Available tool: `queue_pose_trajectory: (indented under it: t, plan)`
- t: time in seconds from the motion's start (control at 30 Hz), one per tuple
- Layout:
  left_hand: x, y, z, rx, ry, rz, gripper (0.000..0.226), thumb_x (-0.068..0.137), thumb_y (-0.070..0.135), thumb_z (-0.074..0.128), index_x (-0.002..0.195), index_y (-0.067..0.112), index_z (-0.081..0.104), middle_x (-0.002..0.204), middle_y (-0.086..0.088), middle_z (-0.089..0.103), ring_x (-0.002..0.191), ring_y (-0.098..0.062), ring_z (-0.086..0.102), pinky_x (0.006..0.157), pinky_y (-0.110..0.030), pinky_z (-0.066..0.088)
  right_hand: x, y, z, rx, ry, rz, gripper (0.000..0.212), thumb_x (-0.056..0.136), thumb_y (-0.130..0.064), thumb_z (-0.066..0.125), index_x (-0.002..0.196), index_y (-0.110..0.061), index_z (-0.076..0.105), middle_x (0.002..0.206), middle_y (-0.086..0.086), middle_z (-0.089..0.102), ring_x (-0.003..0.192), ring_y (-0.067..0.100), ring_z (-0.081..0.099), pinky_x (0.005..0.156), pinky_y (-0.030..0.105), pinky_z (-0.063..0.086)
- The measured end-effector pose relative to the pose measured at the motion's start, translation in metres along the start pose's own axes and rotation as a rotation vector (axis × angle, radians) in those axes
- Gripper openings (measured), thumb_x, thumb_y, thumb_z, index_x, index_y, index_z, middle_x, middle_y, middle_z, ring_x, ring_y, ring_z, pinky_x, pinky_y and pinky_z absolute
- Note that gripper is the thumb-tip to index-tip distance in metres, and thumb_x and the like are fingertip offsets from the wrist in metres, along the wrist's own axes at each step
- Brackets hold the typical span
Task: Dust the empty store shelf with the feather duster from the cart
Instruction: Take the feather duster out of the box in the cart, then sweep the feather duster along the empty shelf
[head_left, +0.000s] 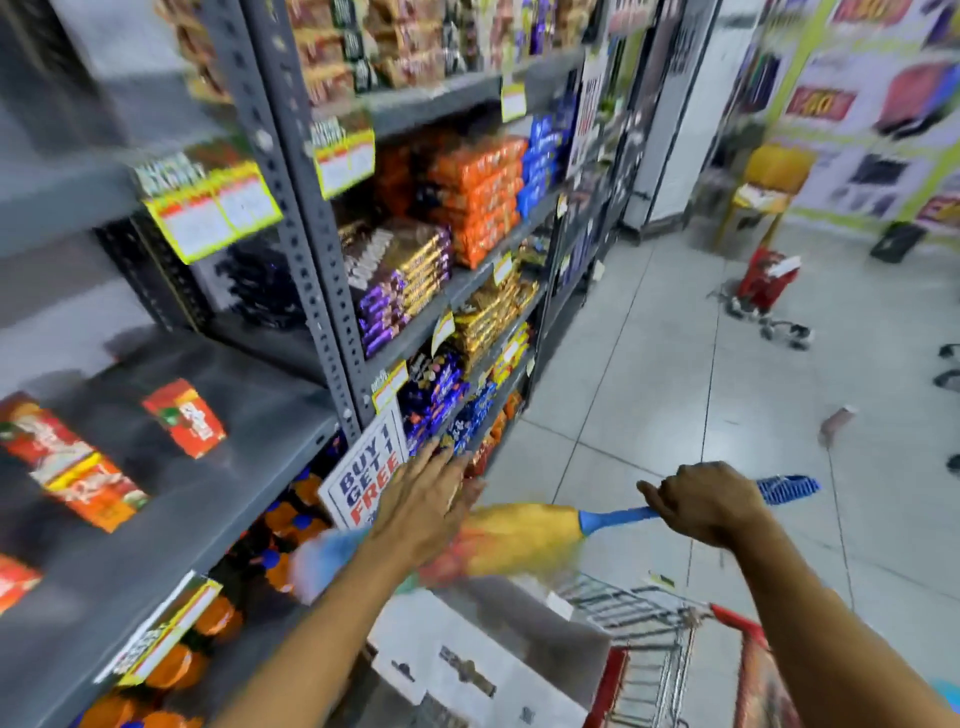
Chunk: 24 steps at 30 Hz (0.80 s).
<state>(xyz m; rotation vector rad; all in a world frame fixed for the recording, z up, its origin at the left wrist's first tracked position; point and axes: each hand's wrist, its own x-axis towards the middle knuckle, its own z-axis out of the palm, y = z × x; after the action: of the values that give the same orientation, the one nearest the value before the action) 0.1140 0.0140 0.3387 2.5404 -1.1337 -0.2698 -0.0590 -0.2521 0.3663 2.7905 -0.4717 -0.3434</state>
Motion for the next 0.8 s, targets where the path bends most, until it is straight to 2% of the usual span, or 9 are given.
queue_pose_trajectory:
  t: [0.17,0.3,0.37,0.43,0.5,0.57,0.63,0.73,0.8]
  plan:
    - [-0.006,0.019,-0.081,0.041,0.042,0.1,0.059,0.092,0.056,0.022,0.142,0.025,0.027,0.155,0.0,0.024,0.144,-0.012,0.007,0.118,-0.036,0.007,-0.011,0.004,-0.06,0.094,0.189,0.046,0.053,0.097,-0.043,0.029,0.069,-0.015,0.064,0.083,0.011,0.07,0.079,0.031,0.065,0.071,0.035,0.048]
    - [-0.02,0.044,-0.164,0.106,0.176,0.183,0.056,0.092,0.055,0.024,0.141,0.026,0.031,0.154,0.001,0.027,0.144,-0.013,0.01,0.117,-0.034,0.009,-0.006,-0.011,-0.111,0.213,0.375,0.08,0.054,0.097,-0.04,0.036,0.065,-0.007,0.065,0.075,0.018,0.069,0.074,0.037,0.064,0.065,0.038,0.047]
    - [-0.035,0.054,-0.213,0.176,0.269,0.224,0.062,0.09,0.058,0.019,0.14,0.023,0.033,0.152,-0.002,0.031,0.144,-0.015,0.014,0.116,-0.034,0.014,-0.002,-0.023,-0.141,0.24,0.449,0.052,0.053,0.098,-0.037,0.036,0.062,-0.008,0.062,0.073,0.019,0.069,0.074,0.036,0.063,0.065,0.039,0.046]
    - [-0.051,0.059,-0.258,0.277,0.343,0.241,0.073,0.083,0.063,0.009,0.14,0.023,0.033,0.152,-0.003,0.032,0.143,-0.016,0.016,0.115,-0.036,0.018,0.004,-0.038,-0.173,0.285,0.55,0.005,0.052,0.098,-0.031,0.039,0.057,-0.006,0.06,0.061,0.017,0.067,0.066,0.034,0.063,0.059,0.039,0.046]
    - [-0.074,0.056,-0.299,0.347,0.437,0.217,0.075,0.081,0.065,0.006,0.139,0.024,0.033,0.152,-0.002,0.032,0.143,-0.015,0.016,0.114,-0.037,0.02,0.011,-0.057,-0.208,0.34,0.665,-0.071,0.056,0.095,-0.027,0.044,0.044,-0.007,0.055,0.039,0.008,0.05,0.049,0.033,0.059,0.045,0.035,0.041]
    - [-0.099,0.046,-0.334,0.422,0.518,0.166,0.075,0.081,0.063,0.007,0.139,0.024,0.033,0.152,-0.003,0.032,0.143,-0.016,0.017,0.114,-0.039,0.021,0.017,-0.082,-0.242,0.36,0.678,-0.179,0.061,0.092,-0.04,0.03,0.038,-0.013,0.041,0.035,-0.001,0.035,0.047,0.033,0.057,0.044,0.032,0.034]
    - [-0.126,0.031,-0.36,0.491,0.555,0.094,0.073,0.082,0.06,0.008,0.14,0.023,0.032,0.152,-0.004,0.032,0.143,-0.017,0.018,0.114,-0.038,0.021,0.024,-0.105,-0.27,0.351,0.75,-0.259,0.06,0.089,-0.042,0.027,0.037,-0.014,0.037,0.036,0.007,0.046,0.044,0.033,0.056,0.042,0.031,0.035]
    - [-0.171,0.006,-0.385,0.516,0.6,-0.023,0.071,0.083,0.06,0.01,0.139,0.023,0.034,0.15,-0.004,0.035,0.143,-0.017,0.019,0.113,-0.04,0.022,0.026,-0.133,-0.311,0.283,0.869,-0.322,0.061,0.085,-0.033,0.044,0.03,-0.007,0.044,0.029,0.01,0.05,0.028,0.028,0.05,0.028,0.021,0.028]
    - [-0.201,-0.01,-0.397,0.5,0.624,-0.101,0.073,0.082,0.062,0.009,0.139,0.024,0.035,0.149,-0.004,0.037,0.142,-0.018,0.021,0.113,-0.042,0.024,0.028,-0.152,-0.336,0.267,0.887,-0.411,0.06,0.088,-0.034,0.04,0.037,-0.005,0.054,0.037,0.014,0.057,0.036,0.031,0.056,0.035,0.025,0.032]
